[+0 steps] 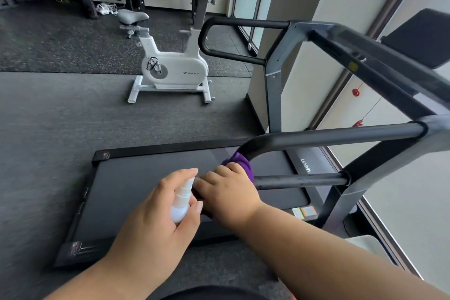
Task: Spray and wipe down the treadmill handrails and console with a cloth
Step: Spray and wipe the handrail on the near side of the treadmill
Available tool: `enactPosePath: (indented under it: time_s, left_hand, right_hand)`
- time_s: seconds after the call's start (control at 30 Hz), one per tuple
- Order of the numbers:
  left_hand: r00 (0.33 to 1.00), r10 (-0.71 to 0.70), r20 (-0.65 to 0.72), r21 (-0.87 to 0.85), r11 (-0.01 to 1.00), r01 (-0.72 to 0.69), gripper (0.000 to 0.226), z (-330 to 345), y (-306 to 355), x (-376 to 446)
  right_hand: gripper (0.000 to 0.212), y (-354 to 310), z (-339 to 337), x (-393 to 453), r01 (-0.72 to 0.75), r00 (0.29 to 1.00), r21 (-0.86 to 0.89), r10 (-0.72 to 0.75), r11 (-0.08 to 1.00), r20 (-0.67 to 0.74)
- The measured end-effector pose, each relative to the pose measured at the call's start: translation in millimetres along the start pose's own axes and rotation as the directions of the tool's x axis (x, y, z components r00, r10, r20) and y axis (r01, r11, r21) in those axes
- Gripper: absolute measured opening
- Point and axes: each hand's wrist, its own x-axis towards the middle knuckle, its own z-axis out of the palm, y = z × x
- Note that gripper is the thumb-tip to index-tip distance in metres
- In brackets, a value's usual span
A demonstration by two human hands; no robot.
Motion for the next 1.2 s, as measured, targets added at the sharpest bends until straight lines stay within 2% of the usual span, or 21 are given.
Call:
enactPosePath:
  time_s: [0.07, 0.17, 0.27, 0.33, 0.4, 0.5, 0.63, 0.73, 0.8, 0.87, 1.07, 1.2]
  left_hand:
    - [1.0, 0.013, -0.015, -0.005, 1.0, -0.013, 0.051, 0, 0, 0]
    - [0.999, 0.047, 0.025, -0.029, 0.999, -0.046, 0.044, 3, 1, 3]
    - [0.994, 0.082, 0.074, -0.035, 0.996, -0.08, 0.045, 8, 6, 9]
    - [0.991, 0.1, 0.091, -0.048, 0.994, -0.096, 0.046, 12, 9, 12]
    - [0.987, 0.113, 0.115, -0.045, 0.993, -0.108, 0.047, 16, 11, 14]
    - [0.984, 0.099, 0.147, -0.047, 0.995, -0.093, 0.047, 21, 11, 14]
    - [0.978, 0.084, 0.192, -0.042, 0.996, -0.077, 0.054, 28, 12, 14]
    - [0.975, 0.079, 0.206, -0.037, 0.997, -0.072, 0.053, 31, 13, 15]
    - [0.975, 0.074, 0.208, -0.055, 0.996, -0.063, 0.047, 32, 13, 16]
    - [0.976, 0.058, 0.208, -0.064, 0.997, -0.045, 0.047, 30, 14, 16]
    - [0.969, 0.032, 0.246, -0.023, 0.999, -0.027, 0.05, 40, 11, 11]
    - [0.959, 0.042, 0.279, 0.009, 0.999, -0.047, 0.057, 56, 23, 14]
  right_hand:
    - [0.041, 9, -11, -8, -0.102, 0.947, 0.109, 0.13, 0.989, -0.293]
    - [0.042, 38, -44, -19, -0.236, 0.796, 0.235, 0.326, 0.943, -0.51]
    - [0.045, 75, -59, -29, -0.453, 0.664, 0.353, 0.574, 0.819, -0.479]
    - [0.045, 90, -50, -33, -0.58, 0.625, 0.36, 0.683, 0.731, -0.378]
    - [0.044, 92, -34, -33, -0.621, 0.624, 0.333, 0.705, 0.709, -0.337]
    - [0.045, 79, -18, -24, -0.611, 0.595, 0.339, 0.697, 0.715, -0.399]
    - [0.039, 63, -1, -22, -0.483, 0.648, 0.251, 0.535, 0.839, -0.541]
    - [0.038, 44, 17, -28, -0.37, 0.733, 0.237, 0.439, 0.898, -0.52]
    - [0.037, 29, 35, -37, -0.316, 0.828, 0.228, 0.385, 0.921, -0.409]
    - [0.039, 23, 51, -50, -0.323, 0.873, 0.243, 0.387, 0.915, -0.296]
    - [0.041, 41, 44, -79, -0.452, 0.829, 0.399, 0.541, 0.798, -0.143]
    - [0.038, 48, 27, -103, -0.548, 0.725, 0.546, 0.685, 0.634, -0.068]
